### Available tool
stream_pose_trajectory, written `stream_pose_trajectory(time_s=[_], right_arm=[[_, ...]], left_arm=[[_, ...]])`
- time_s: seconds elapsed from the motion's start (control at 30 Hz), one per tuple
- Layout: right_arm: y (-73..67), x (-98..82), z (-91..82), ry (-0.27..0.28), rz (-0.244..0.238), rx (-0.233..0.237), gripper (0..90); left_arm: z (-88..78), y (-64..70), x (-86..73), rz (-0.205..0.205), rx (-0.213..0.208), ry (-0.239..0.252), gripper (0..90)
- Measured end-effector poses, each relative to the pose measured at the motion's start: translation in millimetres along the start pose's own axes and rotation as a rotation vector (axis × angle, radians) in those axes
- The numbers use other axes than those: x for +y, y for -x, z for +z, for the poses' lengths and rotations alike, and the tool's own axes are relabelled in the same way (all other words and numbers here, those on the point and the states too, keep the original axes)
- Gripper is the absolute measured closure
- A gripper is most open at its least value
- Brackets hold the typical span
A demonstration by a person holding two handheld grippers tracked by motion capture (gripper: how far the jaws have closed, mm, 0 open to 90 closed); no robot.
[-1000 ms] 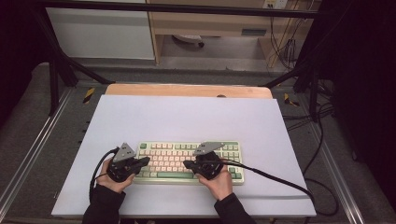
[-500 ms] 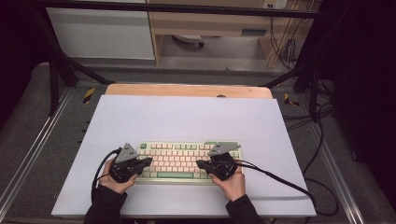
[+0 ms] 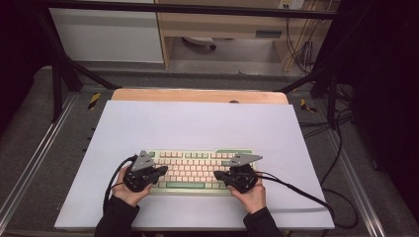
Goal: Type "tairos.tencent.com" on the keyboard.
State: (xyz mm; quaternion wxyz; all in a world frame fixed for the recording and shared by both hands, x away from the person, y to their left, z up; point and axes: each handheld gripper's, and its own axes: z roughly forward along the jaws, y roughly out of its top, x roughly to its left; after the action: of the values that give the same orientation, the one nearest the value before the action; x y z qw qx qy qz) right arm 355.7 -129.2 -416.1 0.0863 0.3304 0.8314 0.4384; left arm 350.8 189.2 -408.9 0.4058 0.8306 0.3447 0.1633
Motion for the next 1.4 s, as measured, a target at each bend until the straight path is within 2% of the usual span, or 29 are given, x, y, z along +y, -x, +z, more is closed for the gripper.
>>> stream_pose_trajectory(time_s=[0.57, 0.9, 1.4], right_arm=[[1.6, -2.1, -5.0, 0.005, -0.002, -0.005, 90.0], [1.5, -2.6, -3.8, 0.002, 0.000, -0.003, 90.0], [1.5, -2.6, -3.7, 0.004, -0.001, -0.002, 90.0]], left_arm=[[32.3, 13.2, 18.4, 0.014, -0.018, -0.019, 89.8], [44.6, 11.1, 18.7, 0.003, -0.001, -0.035, 89.8], [53.2, 13.1, 16.4, 0.021, -0.001, -0.048, 90.0]])
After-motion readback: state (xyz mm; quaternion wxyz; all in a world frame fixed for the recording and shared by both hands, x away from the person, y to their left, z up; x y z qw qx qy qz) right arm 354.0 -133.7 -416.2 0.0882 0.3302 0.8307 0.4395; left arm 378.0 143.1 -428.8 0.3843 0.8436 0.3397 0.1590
